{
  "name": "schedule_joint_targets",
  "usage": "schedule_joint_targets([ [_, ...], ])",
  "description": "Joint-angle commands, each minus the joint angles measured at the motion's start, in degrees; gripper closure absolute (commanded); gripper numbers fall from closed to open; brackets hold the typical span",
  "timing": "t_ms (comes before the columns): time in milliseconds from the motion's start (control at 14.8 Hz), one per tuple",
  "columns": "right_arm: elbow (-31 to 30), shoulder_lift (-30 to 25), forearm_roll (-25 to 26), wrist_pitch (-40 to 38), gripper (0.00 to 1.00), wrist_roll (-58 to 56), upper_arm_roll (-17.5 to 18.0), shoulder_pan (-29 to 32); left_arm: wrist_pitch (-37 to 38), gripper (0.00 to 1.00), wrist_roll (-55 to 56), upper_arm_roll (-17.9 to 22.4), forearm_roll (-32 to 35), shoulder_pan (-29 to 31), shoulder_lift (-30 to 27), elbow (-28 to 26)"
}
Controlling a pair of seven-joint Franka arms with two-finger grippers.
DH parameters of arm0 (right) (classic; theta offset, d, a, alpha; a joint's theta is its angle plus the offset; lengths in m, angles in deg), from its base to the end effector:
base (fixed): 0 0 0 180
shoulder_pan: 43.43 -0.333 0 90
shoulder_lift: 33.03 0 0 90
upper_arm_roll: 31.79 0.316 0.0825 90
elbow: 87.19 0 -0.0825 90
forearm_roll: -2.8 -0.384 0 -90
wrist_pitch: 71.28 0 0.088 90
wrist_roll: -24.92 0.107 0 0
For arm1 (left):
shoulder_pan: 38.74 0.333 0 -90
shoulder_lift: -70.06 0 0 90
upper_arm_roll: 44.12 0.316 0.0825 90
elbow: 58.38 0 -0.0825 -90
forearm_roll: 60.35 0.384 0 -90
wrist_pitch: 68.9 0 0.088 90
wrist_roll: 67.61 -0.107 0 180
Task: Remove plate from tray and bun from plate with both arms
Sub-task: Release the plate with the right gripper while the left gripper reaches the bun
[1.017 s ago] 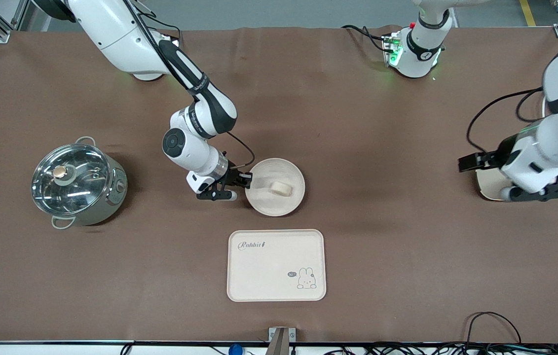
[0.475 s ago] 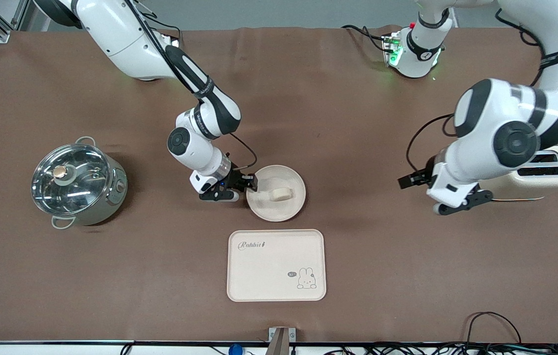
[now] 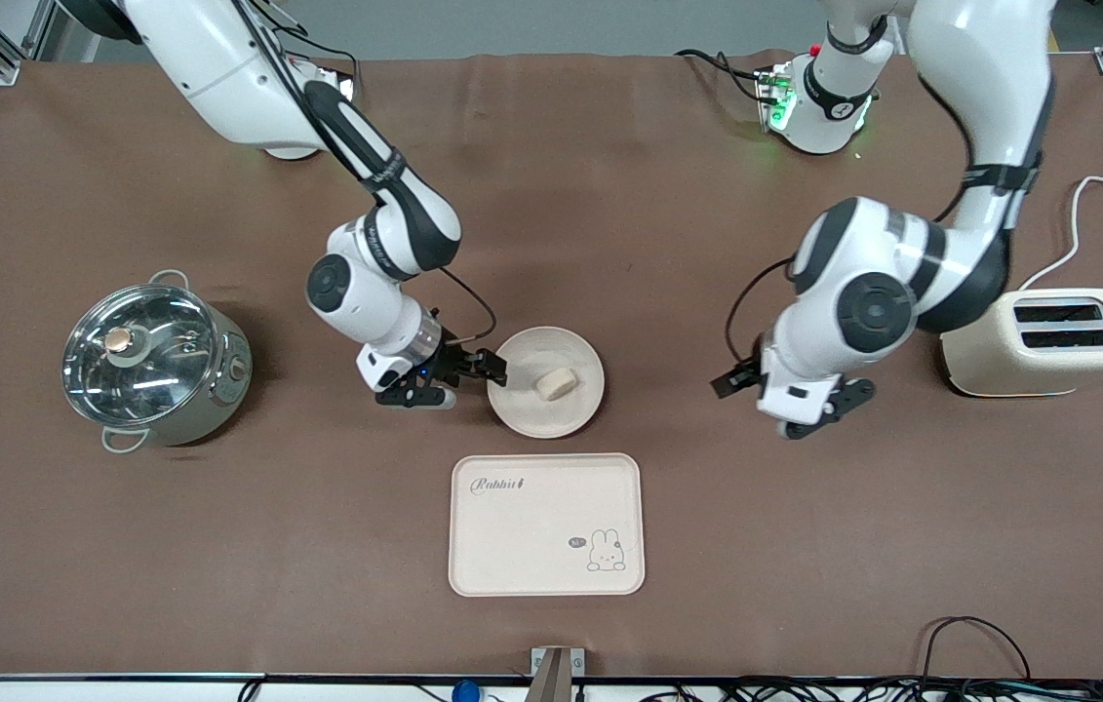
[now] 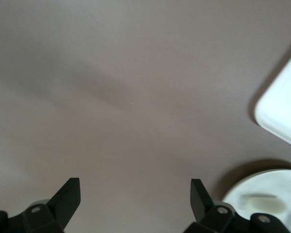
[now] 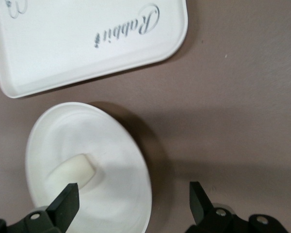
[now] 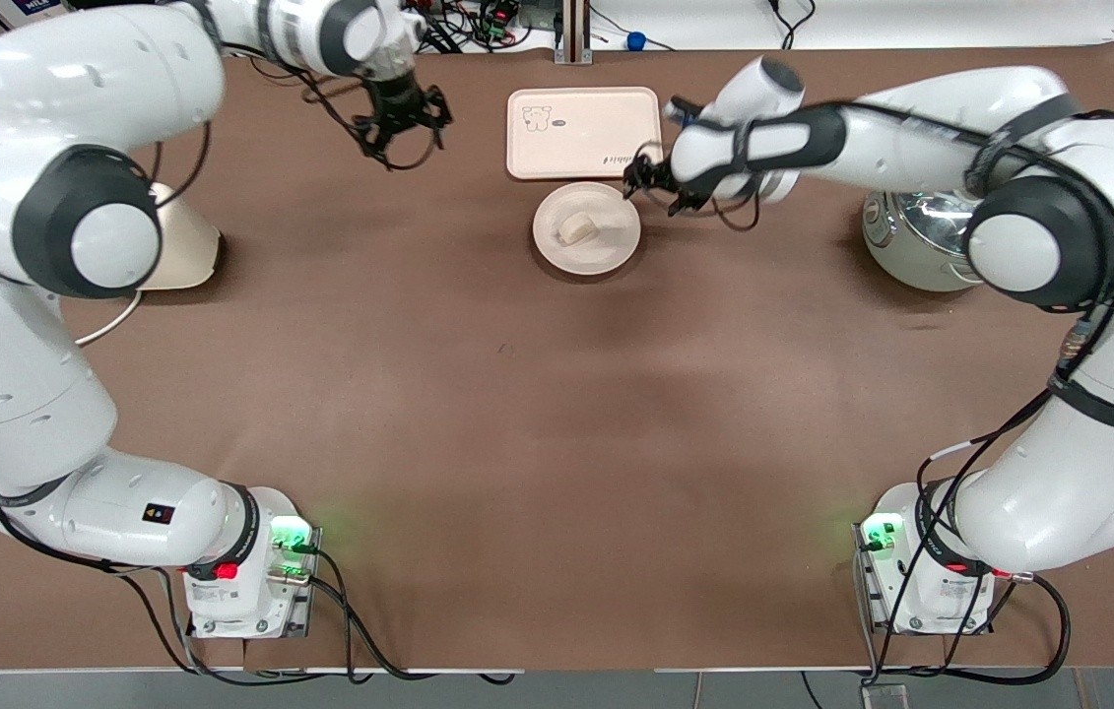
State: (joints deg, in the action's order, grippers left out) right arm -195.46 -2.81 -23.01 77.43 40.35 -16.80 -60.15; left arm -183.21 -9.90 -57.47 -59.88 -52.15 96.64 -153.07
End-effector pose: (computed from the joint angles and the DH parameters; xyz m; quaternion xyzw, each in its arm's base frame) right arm 0.5650 0.3255 0.2500 -0.9749 0.0635 -0.0003 0.2133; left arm 0.5973 -0.2821 0.3401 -0.9592 -0.2730 0.0731 0.0006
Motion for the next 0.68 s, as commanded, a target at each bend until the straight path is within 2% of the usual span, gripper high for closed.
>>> schedule_joint_targets([
  [0,4.9,-5.9,-0.2,-14.8,0.0,-0.1,-0.1,4.8,-4.2,0.0,10.9,0.3,0.0,-4.7,2.9,1.4],
  [136,7.5,-8.9,0.9,-22.1,0.0,-0.3,-1.0,9.0,-6.9,0.0,16.3,0.3,0.2,-7.9,6.1,3.1],
  [203,8.1,-10.6,3.6,-23.5,0.0,-1.0,-1.4,11.3,-7.3,0.0,18.6,0.4,0.2,-9.3,8.7,5.3],
  [339,8.9,-13.2,12.5,-25.7,0.0,-2.3,-1.3,14.2,-7.4,0.0,23.2,0.8,0.5,-12.0,14.7,12.4],
  [475,11.7,-14.1,15.8,-30.5,0.0,-2.3,-1.5,16.1,-8.4,0.02,25.4,1.1,2.6,-13.9,16.8,14.3],
  [610,16.4,-14.5,19.3,-37.7,0.0,-2.3,-1.7,18.7,-13.0,0.05,26.0,1.0,3.4,-15.4,18.1,14.3],
])
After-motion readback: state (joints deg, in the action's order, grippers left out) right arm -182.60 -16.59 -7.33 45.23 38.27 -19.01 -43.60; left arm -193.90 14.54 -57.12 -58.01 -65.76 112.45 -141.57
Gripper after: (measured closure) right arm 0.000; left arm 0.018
